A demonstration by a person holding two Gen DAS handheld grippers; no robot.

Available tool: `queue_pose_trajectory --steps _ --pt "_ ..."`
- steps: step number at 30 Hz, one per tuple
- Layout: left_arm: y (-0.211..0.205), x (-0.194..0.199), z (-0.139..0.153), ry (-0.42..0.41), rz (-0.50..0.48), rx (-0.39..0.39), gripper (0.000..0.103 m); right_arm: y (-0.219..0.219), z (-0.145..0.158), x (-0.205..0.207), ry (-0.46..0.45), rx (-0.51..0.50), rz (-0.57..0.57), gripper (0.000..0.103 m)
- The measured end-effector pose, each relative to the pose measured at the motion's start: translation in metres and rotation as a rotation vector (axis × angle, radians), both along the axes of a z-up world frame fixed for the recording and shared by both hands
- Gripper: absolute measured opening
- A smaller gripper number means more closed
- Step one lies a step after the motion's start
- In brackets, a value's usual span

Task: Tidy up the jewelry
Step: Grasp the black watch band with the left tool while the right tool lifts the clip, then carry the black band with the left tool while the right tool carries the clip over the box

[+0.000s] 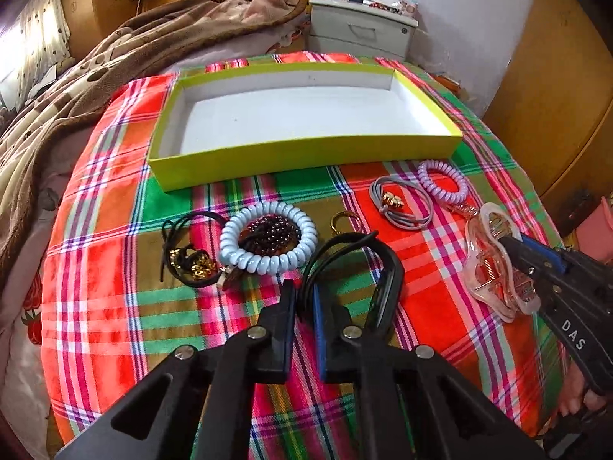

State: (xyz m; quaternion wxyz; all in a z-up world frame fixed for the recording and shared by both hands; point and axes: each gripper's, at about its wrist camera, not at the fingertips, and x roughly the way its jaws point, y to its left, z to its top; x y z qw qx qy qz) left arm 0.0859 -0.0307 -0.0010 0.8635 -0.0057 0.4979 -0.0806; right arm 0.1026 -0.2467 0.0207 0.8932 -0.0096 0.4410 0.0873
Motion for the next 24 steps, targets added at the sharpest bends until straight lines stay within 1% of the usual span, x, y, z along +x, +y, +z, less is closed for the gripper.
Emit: queue_pose_trajectory --steps 7,13,19,24 --pt "0.005 -0.011 0.014 -0.027 0.000 -0.029 0.009 0.001 0.012 -0.004 -0.034 0.013 -0.002 0.011" --pt "0.015 -0.016 0.036 -0.081 0.017 -0.037 0.009 0.004 0.027 -0.003 -0.068 0.018 0.010 0.011" --pt "0.026 -0.005 0.052 -0.113 0.042 -0.038 0.010 0.012 0.041 0.015 -0.095 0.018 0.025 0.011" --pt "0.037 0.015 0.058 -0.120 0.064 -0.048 0.010 0.018 0.050 0.041 -0.109 0.001 0.036 0.012"
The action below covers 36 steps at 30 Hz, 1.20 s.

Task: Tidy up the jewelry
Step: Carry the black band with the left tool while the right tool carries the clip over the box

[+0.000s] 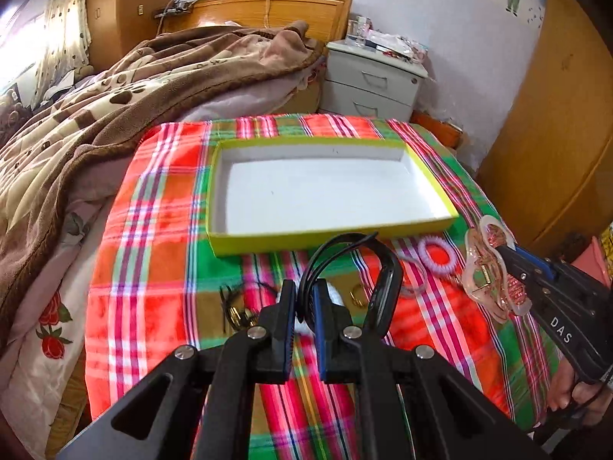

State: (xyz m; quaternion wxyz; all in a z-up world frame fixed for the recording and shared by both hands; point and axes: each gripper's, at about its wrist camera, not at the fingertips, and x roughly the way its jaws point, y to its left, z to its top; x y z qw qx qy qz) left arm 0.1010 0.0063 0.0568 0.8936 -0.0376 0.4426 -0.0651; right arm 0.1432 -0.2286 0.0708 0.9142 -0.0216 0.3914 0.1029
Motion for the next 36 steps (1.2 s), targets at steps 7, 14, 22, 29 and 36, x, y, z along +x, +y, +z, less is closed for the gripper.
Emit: queue_pose_trajectory --steps 7,14,22,29,36 --pt "0.015 0.037 0.004 -0.010 0.044 -0.020 0.010 0.006 0.004 0.037 0.001 -0.010 0.010 0.012" --pt "0.024 0.076 -0.001 0.004 0.069 -0.029 0.010 0.009 -0.008 0.087 0.048 -0.015 0.008 0.012" --pt "0.033 0.120 -0.022 0.047 0.095 -0.031 0.010 0.017 -0.028 0.131 0.101 -0.046 0.022 0.012" --pt "0.035 0.151 -0.040 0.086 0.103 -0.026 0.010 0.018 -0.043 0.160 0.143 -0.075 0.025 0.012" --pt "0.036 0.171 -0.054 0.110 0.101 -0.015 0.010 0.018 -0.051 0.175 0.159 -0.091 0.020 0.012"
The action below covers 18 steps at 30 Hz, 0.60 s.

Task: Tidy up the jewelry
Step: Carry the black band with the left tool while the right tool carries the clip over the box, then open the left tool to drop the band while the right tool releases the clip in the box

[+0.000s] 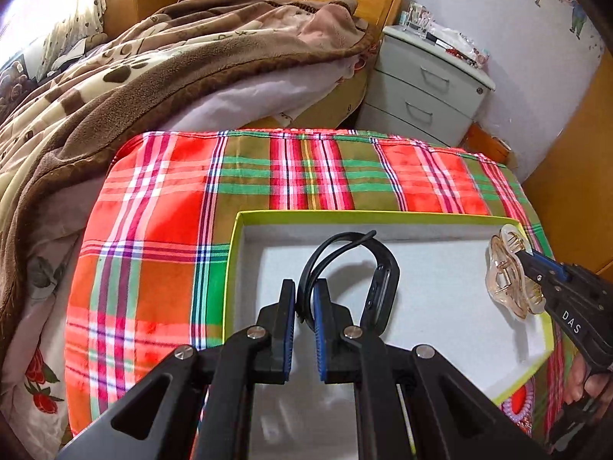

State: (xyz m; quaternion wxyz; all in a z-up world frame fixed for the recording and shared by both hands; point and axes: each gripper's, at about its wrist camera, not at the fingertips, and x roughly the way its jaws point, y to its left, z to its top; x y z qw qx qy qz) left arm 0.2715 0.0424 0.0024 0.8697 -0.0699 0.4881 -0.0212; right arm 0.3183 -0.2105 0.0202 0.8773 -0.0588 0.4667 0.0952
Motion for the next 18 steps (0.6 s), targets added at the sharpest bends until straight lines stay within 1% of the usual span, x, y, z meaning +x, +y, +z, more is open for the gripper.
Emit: queue_pose_trajectory --steps 8,18 --pt "0.005 0.008 -0.013 0.028 0.016 -0.005 0.010 0.002 -0.003 0.004 0.005 -0.017 0.007 0.012" --pt "0.007 0.010 -0.014 0.036 0.026 -0.016 0.010 0.001 -0.005 0.007 0.018 -0.001 -0.005 0.013"
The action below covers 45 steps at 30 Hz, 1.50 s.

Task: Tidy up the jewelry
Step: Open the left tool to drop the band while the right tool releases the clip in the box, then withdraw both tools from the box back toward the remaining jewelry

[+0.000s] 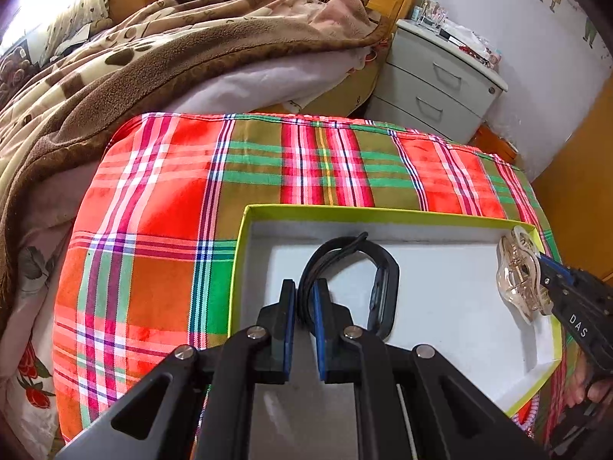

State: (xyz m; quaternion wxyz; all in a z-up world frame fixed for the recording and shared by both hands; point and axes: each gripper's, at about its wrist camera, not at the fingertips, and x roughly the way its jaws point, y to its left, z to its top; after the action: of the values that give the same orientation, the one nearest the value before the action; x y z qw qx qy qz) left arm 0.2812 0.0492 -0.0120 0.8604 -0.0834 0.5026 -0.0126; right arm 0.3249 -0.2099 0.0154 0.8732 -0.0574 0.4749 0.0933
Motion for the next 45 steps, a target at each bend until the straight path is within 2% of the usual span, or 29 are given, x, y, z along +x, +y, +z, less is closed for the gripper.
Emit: queue_pose_trajectory --steps 3,6,10,16,23,29,31,32,33,40,45 --pt "-0.001 0.000 0.000 0.002 0.000 0.002 0.011 -0.001 0.001 0.000 -0.006 0.004 -0.005 0.017" --pt "0.000 0.000 0.001 0.003 -0.003 -0.010 0.017 -0.002 0.004 -0.001 -0.012 0.018 -0.006 0.024" --pt "-0.001 -0.003 0.006 -0.010 -0.010 -0.011 0.031 -0.003 0.009 -0.006 -0.026 0.022 -0.010 0.025" --pt "0.003 -0.021 0.025 -0.056 -0.014 -0.036 0.038 -0.006 0.025 -0.026 -0.073 0.052 -0.007 0.025" --pt "0.012 -0.062 0.047 -0.116 0.001 -0.065 0.040 -0.020 0.044 -0.066 -0.127 0.105 -0.012 0.026" --pt "0.016 -0.104 0.053 -0.144 -0.004 -0.084 0.041 -0.034 0.045 -0.103 -0.135 0.130 -0.030 0.027" --pt "0.015 -0.117 0.053 -0.150 -0.009 -0.081 0.041 -0.037 0.042 -0.115 -0.131 0.130 -0.035 0.036" --pt "0.016 -0.125 0.052 -0.154 -0.009 -0.083 0.041 -0.039 0.041 -0.118 -0.130 0.134 -0.037 0.046" --pt "0.015 -0.131 0.051 -0.156 -0.015 -0.085 0.041 -0.041 0.041 -0.122 -0.131 0.140 -0.042 0.048" --pt "0.013 -0.168 0.040 -0.146 -0.024 -0.113 0.042 -0.050 0.019 -0.142 -0.091 0.151 -0.084 0.048" --pt "0.009 -0.186 0.032 -0.148 -0.048 -0.100 0.042 -0.052 0.003 -0.148 -0.073 0.140 -0.083 0.048"
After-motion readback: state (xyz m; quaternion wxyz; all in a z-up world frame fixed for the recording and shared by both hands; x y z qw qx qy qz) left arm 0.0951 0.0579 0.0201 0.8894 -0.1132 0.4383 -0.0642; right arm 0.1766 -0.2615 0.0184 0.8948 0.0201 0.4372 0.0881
